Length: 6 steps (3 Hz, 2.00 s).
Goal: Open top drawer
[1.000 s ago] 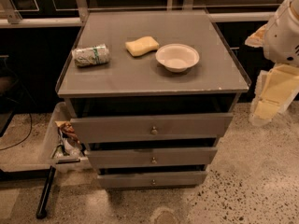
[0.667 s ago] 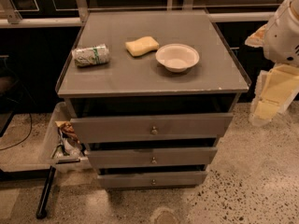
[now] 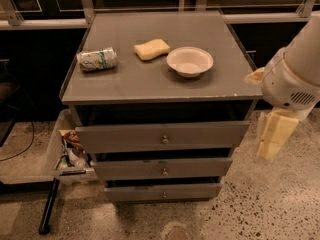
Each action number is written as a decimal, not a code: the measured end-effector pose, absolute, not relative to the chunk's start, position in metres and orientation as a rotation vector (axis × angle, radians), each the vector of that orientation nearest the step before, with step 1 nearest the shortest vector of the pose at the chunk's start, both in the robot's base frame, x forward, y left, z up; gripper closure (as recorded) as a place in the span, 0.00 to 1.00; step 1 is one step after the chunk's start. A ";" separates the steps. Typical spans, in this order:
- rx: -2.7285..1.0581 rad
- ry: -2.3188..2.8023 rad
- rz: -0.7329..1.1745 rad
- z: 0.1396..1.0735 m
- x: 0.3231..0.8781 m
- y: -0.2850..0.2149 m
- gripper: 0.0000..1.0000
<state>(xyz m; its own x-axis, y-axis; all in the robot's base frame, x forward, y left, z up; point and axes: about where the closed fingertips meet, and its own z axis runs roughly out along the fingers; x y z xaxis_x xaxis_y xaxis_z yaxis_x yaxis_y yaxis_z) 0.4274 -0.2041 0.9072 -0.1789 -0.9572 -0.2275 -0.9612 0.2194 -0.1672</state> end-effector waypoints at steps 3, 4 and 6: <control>-1.957 2.025 0.188 0.789 0.414 -0.191 0.00; -1.958 2.025 0.188 0.789 0.414 -0.191 0.00; -1.884 1.937 0.149 0.723 0.466 -0.191 0.00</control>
Offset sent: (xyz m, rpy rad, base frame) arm -0.0116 0.0146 -0.1240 0.0983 -0.0215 0.2517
